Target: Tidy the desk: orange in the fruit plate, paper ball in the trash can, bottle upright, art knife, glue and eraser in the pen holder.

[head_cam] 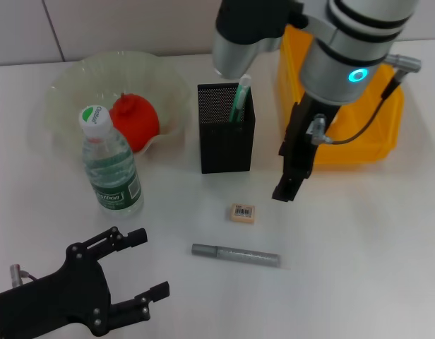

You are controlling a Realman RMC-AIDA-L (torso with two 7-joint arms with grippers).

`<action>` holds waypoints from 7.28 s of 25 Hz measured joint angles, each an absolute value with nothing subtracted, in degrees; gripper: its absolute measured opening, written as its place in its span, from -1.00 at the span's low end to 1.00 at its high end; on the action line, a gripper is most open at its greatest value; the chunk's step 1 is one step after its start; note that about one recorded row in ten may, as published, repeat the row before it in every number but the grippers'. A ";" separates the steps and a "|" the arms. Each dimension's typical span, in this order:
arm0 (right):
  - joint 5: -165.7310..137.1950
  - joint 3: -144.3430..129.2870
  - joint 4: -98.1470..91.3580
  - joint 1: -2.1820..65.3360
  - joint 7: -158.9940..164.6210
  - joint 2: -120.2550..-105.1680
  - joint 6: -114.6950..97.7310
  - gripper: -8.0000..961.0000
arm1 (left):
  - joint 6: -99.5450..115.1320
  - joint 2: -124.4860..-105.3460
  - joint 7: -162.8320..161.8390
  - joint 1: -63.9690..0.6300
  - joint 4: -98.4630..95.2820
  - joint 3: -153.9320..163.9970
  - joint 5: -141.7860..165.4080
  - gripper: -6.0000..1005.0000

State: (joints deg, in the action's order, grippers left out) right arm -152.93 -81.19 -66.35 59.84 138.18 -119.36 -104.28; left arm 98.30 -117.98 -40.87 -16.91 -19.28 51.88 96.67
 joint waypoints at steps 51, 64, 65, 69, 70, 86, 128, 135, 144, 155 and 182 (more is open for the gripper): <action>-143.75 -101.15 -51.04 58.81 143.57 -119.88 -77.52 0.32 | 98.18 -118.12 -40.31 -17.10 -19.02 52.11 96.59 0.60; -143.08 -102.84 -50.77 58.06 143.56 -119.88 -75.81 0.01 | 98.08 -118.21 -40.37 -17.31 -18.92 52.20 96.68 0.60; -143.08 -103.10 -50.67 58.03 143.57 -119.88 -75.63 0.01 | 98.08 -118.21 -40.37 -17.34 -18.92 52.21 96.68 0.60; -143.02 -104.00 -50.47 58.01 143.58 -119.88 -74.89 0.00 | 98.08 -118.21 -40.36 -17.41 -18.92 52.21 96.68 0.60; -143.02 -104.00 -50.47 58.01 143.58 -119.88 -74.89 0.00 | 98.08 -118.21 -40.36 -17.41 -18.93 52.21 96.68 0.60; -142.11 -104.60 -49.10 58.63 143.78 -119.88 -74.69 -0.05 | 98.08 -118.22 -40.29 -17.40 -18.82 52.21 96.68 0.60; -141.41 -106.02 -48.59 58.54 143.59 -119.88 -73.24 -0.48 | 98.09 -118.13 -40.18 -17.23 -18.93 52.21 96.68 0.60; -141.54 -105.58 -49.73 58.19 143.79 -119.75 -73.68 -0.48 | 98.08 -118.12 -40.21 -17.13 -19.02 52.20 96.68 0.60; -142.28 -100.70 -54.70 57.79 144.07 -119.34 -77.27 -0.48 | 98.09 -118.19 -40.21 -17.18 -18.88 52.02 96.67 0.60; -148.34 -91.20 -68.20 54.96 144.58 -119.30 -83.86 -0.45 | 98.10 -118.21 -40.52 -17.46 -19.25 52.10 96.67 0.60; -156.59 -86.46 -73.66 52.99 146.75 -119.62 -77.85 -0.37 | 99.15 -117.99 -41.57 -17.49 -19.24 51.68 96.64 0.60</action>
